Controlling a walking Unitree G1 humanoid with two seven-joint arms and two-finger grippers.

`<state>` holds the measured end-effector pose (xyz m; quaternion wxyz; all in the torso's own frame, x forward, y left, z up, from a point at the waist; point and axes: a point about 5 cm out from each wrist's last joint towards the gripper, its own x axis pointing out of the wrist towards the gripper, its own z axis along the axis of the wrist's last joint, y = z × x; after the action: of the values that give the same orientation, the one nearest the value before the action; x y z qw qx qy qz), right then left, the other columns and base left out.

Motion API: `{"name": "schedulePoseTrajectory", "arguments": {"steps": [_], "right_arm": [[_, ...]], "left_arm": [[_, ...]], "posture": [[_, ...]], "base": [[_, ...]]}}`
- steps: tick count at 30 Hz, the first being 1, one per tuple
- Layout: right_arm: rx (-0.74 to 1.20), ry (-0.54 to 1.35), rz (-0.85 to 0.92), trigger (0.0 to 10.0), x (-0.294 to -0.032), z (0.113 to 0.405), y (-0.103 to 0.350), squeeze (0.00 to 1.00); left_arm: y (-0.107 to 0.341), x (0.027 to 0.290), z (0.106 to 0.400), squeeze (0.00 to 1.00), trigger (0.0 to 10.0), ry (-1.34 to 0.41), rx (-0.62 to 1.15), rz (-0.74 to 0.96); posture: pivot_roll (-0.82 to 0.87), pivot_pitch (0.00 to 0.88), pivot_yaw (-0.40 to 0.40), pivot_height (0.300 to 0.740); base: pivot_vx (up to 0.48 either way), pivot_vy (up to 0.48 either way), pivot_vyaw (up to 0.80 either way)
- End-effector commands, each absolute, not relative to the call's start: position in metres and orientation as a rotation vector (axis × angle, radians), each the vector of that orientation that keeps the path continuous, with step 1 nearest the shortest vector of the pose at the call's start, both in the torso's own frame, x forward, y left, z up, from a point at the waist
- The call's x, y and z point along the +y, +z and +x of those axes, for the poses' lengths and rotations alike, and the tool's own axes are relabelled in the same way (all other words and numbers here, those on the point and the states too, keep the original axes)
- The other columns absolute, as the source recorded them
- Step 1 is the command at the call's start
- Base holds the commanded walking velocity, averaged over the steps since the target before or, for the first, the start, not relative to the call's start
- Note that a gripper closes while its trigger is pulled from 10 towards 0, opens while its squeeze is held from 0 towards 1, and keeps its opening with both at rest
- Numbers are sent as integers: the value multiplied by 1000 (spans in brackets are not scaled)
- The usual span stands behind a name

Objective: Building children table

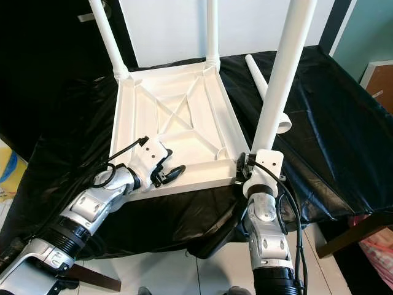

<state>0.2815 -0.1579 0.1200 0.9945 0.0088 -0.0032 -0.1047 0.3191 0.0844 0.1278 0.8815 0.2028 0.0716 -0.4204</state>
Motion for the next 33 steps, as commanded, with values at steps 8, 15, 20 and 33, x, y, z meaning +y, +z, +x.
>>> {"name": "schedulePoseTrajectory", "arguments": {"steps": [8,15,20,33], "right_arm": [[-52,-173,-26,10000,-159,273,126,0],[-151,-135,-63,10000,-159,268,142,0],[-208,-133,-96,10000,-159,267,154,0],[-235,-151,-102,10000,-157,265,162,0]], "left_arm": [[116,87,325,0,10000,-853,267,442],[111,92,333,0,10000,-778,333,442],[109,95,338,0,10000,-728,403,439],[120,102,350,0,0,-630,444,372]], "posture": [[-142,67,65,740],[-153,79,78,740],[-157,84,84,740],[-165,91,112,740]], "base": [[0,0,0],[0,0,0],[0,0,0],[0,0,0]]}}
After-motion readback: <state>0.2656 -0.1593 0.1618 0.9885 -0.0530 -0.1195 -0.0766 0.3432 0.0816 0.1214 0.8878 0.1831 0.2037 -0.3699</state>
